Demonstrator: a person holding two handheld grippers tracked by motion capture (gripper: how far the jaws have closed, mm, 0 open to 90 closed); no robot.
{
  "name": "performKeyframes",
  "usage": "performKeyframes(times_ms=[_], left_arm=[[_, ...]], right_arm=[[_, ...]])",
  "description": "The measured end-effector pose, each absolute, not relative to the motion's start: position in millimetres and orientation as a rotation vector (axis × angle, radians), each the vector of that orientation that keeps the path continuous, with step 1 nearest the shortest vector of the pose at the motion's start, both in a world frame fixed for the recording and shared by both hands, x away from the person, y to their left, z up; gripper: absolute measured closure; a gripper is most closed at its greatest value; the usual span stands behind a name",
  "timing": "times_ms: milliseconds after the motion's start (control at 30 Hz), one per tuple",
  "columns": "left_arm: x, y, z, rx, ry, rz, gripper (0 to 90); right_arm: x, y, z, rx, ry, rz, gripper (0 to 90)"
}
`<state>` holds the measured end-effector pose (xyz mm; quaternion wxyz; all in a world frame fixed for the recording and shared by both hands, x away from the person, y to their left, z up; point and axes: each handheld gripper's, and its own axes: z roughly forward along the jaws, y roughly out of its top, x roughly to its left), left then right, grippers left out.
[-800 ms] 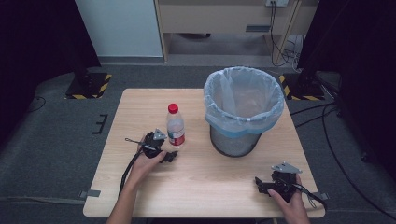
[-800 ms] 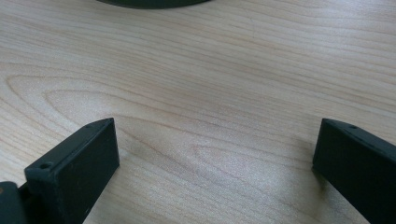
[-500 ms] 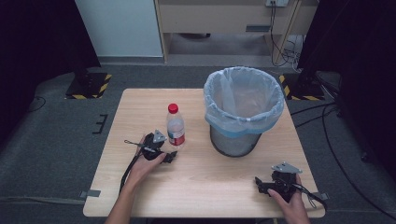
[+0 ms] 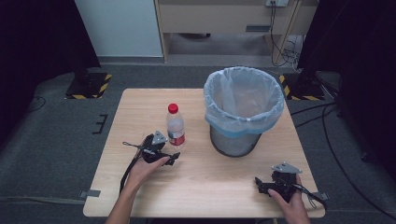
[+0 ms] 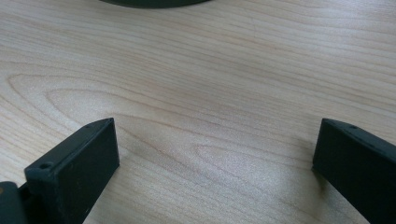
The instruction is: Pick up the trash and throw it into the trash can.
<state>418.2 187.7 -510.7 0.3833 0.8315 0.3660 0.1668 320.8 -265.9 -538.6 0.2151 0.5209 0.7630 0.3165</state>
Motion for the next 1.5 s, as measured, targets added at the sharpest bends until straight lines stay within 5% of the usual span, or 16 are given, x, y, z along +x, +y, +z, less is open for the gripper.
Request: performKeyframes(times_ms=[1067,1367,1500], left_arm=[[446,181,-460,1.964,0.817,0.462,5.1],[463,181,-476,2.005,0.843,0.434,15.8],[464,180,-476,1.985,0.827,0.448,29.0]], right_arm=[[320,-266,-539,1.436,2.124,0.879,0.3],[320,-266,-539,1.436,2.124,0.879,0.3],[320,-267,-539,1.436,2.124,0.879,0.3]])
